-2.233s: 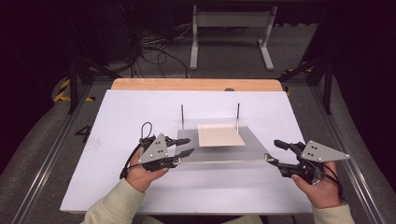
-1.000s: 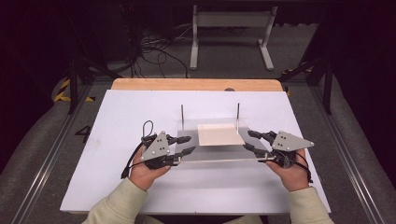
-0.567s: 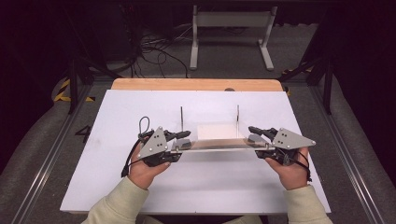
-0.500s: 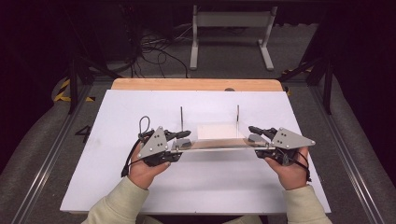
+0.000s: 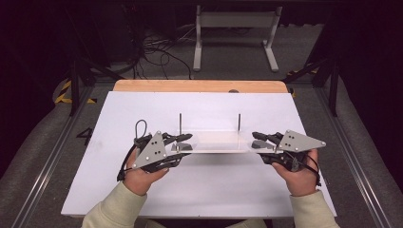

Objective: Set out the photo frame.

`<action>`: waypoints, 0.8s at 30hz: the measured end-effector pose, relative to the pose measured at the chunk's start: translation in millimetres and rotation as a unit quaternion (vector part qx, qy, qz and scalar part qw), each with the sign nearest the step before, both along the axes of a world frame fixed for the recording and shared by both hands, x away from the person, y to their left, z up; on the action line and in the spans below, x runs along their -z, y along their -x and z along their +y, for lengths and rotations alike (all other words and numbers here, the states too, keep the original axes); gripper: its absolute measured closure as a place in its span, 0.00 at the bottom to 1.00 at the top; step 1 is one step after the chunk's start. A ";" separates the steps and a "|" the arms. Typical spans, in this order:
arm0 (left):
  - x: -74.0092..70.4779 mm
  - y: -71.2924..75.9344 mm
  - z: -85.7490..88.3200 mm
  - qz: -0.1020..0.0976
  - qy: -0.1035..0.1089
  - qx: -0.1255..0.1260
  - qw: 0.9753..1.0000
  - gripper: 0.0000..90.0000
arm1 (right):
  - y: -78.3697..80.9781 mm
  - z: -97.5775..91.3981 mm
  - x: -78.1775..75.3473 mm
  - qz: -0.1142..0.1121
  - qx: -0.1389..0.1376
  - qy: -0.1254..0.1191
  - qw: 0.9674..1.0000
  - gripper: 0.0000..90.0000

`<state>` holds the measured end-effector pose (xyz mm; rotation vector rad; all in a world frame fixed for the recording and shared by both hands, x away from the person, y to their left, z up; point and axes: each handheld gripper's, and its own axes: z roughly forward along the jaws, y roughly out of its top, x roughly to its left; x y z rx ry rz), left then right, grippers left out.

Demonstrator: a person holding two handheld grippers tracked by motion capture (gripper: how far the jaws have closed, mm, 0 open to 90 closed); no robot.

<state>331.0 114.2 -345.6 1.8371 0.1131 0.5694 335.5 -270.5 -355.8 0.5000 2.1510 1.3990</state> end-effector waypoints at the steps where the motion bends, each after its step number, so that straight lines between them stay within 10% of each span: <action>1: -2.3 2.8 0.7 -0.004 0.000 0.002 1.000 0.72 | 2.6 0.5 -2.9 0.008 -0.001 0.000 1.000 0.66; 10: -18.4 21.2 9.7 -0.018 0.011 0.035 0.999 0.75 | 25.4 5.4 -31.6 0.068 -0.019 0.017 0.997 0.69; 24: -27.2 28.5 23.7 0.019 0.017 0.066 0.997 0.78 | 41.9 17.8 -49.4 0.106 -0.033 0.040 0.993 0.72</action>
